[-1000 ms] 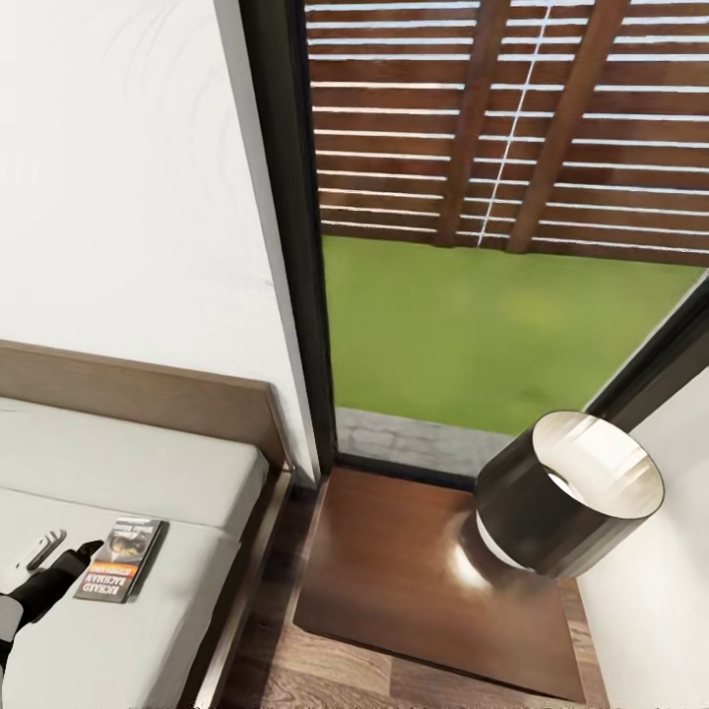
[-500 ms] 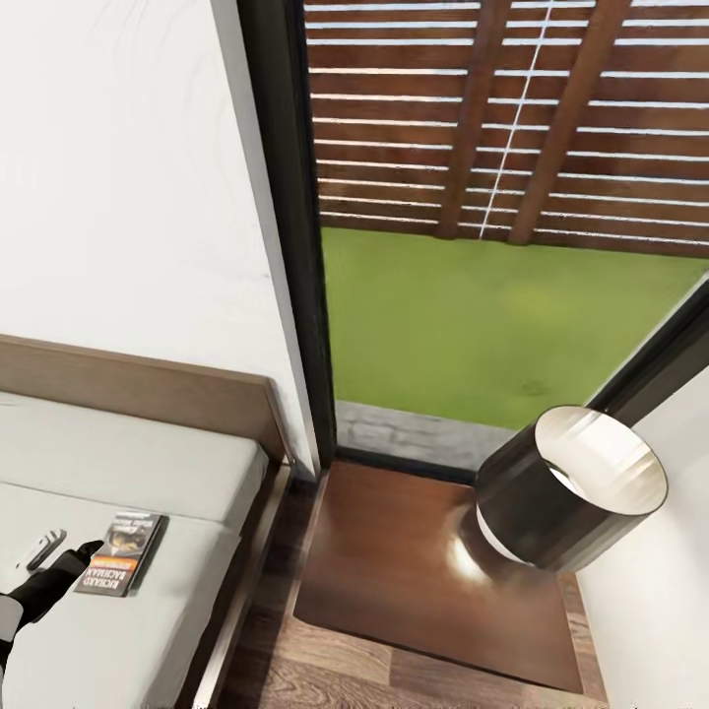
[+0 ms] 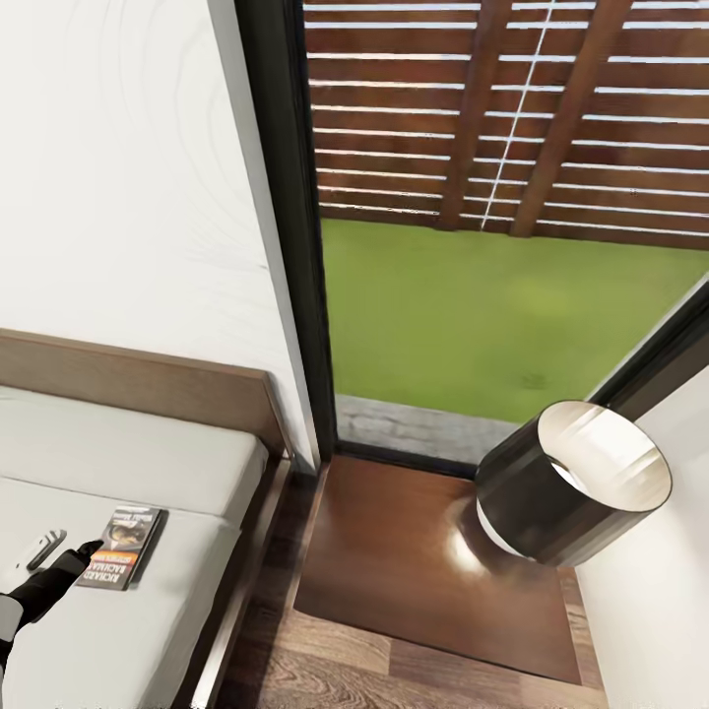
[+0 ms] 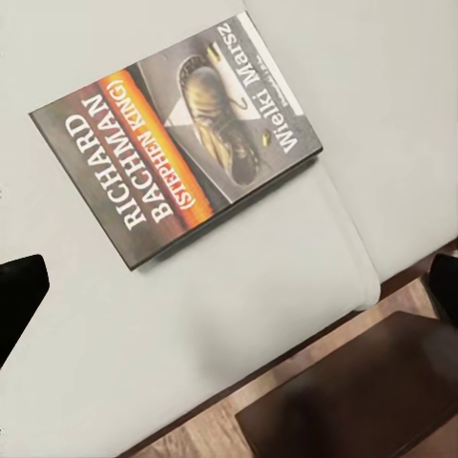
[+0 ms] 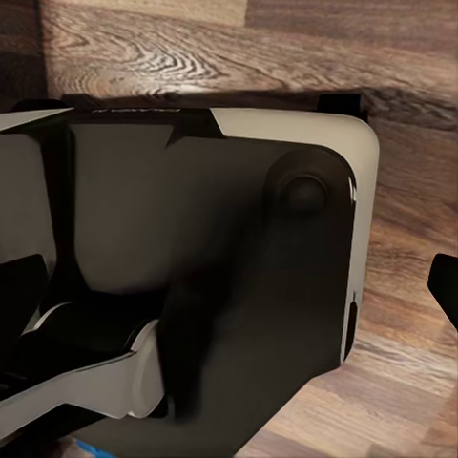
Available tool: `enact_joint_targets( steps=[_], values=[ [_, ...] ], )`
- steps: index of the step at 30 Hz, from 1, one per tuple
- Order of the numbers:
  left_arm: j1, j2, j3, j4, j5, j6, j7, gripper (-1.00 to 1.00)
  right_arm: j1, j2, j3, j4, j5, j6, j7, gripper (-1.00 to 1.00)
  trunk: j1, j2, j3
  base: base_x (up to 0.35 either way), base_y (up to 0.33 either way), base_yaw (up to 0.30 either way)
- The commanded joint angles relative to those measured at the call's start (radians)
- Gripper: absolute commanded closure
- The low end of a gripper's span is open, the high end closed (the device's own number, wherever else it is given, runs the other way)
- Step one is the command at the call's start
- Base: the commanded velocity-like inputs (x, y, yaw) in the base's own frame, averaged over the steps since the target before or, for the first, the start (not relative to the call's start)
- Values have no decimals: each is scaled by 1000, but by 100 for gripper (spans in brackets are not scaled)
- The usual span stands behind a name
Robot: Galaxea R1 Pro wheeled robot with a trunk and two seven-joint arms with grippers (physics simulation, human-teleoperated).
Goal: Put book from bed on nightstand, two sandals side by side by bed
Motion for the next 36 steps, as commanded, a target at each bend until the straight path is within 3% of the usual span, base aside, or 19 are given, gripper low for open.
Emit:
enact_joint_targets(
  steps=[1, 27, 32, 36],
  values=[
    [-1, -1, 8, -1, -1, 9, -6, -100, -1, 0, -8, 1, 5, -3, 4, -100, 0, -2, -3, 0, 0, 0],
    [-1, -2, 8, -1, -1, 10, -6, -100, -1, -15, -21, -15, 5, -4, -1, -100, 0, -2, -44, 0, 0, 60],
    [-1, -2, 8, -1, -1, 10, -6, -100, -1, -53, -22, -17, 4, -4, -2, -100, 0, -2, -52, 0, 0, 69],
    [-1, -3, 8, -1, -1, 10, -6, -100, -1, -62, -23, -17, 3, -4, -3, -100, 0, -2, -58, 0, 0, 69]
  ],
)
